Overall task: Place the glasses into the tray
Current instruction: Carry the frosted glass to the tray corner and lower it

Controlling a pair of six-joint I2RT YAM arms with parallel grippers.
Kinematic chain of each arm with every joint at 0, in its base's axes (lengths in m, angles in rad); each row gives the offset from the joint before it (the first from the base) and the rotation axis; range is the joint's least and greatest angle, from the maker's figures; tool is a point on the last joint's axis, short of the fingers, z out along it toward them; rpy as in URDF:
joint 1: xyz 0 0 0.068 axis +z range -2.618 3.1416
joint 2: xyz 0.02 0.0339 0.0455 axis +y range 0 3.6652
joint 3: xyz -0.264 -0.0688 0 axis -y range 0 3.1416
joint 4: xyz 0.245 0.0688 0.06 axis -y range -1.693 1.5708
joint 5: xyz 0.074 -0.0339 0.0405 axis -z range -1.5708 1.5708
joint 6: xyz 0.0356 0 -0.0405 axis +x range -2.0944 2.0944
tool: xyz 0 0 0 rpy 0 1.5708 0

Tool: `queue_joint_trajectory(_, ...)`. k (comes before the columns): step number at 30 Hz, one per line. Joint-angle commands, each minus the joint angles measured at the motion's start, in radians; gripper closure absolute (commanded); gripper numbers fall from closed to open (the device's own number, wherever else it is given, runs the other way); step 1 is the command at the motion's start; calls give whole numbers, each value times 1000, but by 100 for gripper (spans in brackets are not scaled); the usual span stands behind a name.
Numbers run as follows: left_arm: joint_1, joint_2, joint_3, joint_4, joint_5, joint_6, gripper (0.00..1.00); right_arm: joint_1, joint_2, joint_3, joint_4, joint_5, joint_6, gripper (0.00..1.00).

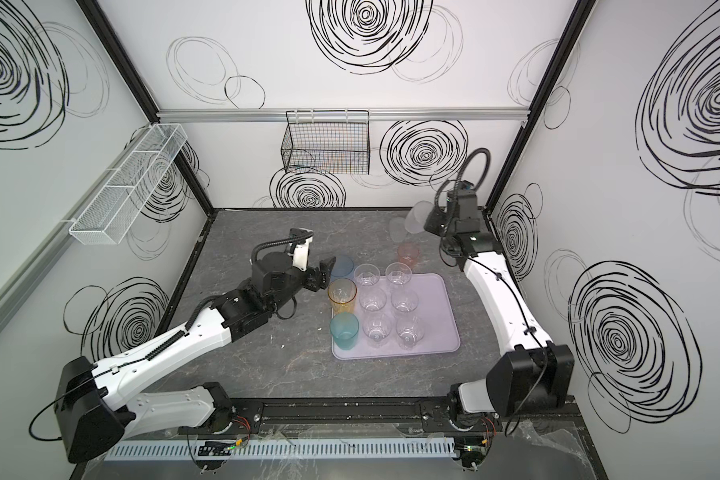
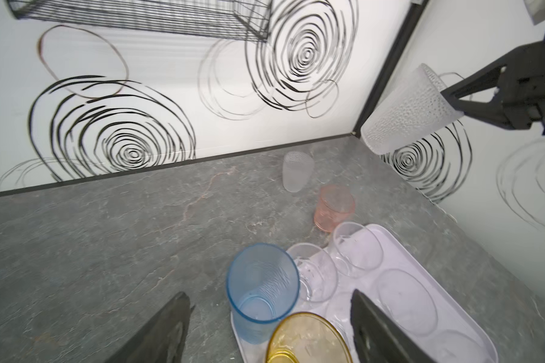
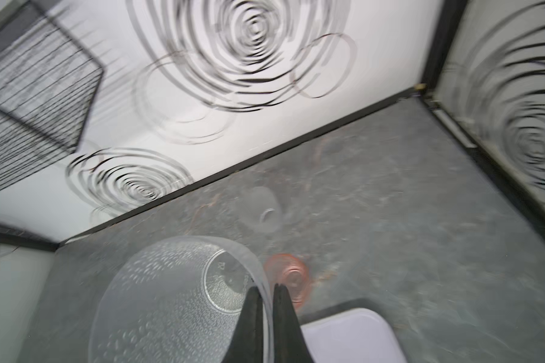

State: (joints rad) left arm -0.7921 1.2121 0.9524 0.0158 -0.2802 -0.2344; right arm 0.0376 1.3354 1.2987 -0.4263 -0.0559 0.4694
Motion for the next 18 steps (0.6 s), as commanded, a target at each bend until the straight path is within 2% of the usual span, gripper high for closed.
queue_joint_trajectory(1,-63,28,20,38,0,91,17,-64,-89,-120,-96,37,-54,100)
queue_joint_trajectory(3,-96,36,3,62,1,93,17,-79,-113,-167,-109,54,-39,100)
queue_joint_trajectory(7,-110,41,-30,87,4,63,17,-78,-115,-284,-52,-26,1,100)
queue_joint_trajectory(9,-111,38,-38,81,-10,65,18,-69,-99,-308,-39,-7,2,100)
queue_joint_trajectory(14,-85,18,-100,87,-80,44,17,-59,-34,-352,8,19,10,100)
queue_joint_trajectory(18,-40,-20,-168,109,-90,-2,17,-44,34,-344,11,47,23,100)
